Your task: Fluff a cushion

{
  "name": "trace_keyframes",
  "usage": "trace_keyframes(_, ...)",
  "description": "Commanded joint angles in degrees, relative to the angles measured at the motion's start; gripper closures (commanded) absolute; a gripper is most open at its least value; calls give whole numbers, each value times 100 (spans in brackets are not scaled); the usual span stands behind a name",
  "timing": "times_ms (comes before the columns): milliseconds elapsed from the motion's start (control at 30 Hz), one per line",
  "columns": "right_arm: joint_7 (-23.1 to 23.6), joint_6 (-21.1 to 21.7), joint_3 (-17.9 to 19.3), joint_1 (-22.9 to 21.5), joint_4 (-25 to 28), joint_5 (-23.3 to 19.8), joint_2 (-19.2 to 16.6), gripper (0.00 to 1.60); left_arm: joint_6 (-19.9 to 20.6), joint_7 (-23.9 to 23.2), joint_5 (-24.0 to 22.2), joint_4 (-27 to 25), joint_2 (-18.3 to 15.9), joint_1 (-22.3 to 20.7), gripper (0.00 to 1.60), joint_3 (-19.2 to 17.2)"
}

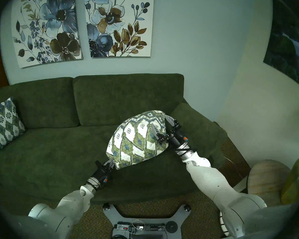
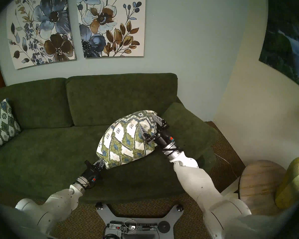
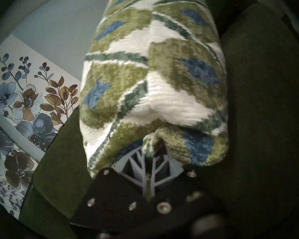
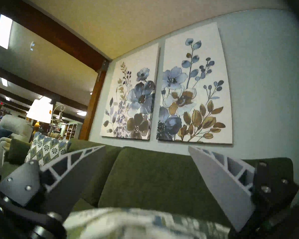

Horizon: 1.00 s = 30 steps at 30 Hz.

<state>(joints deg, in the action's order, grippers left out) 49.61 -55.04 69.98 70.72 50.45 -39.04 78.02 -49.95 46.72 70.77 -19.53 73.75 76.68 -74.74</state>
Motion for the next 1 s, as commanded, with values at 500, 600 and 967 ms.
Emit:
trace_keyframes(500, -23, 187, -328, 380, 231, -29, 240, 0, 225, -46, 162, 154, 88, -333, 160, 131)
trace_keyframes(600, -127, 399, -454, 451, -284, -18, 322, 0, 251, -29, 182, 200, 26, -293, 160, 120)
trace_keyframes(967, -526, 958, -512, 567, -1604, -51, 479, 0, 268, 35, 181, 358, -233, -156, 160, 41)
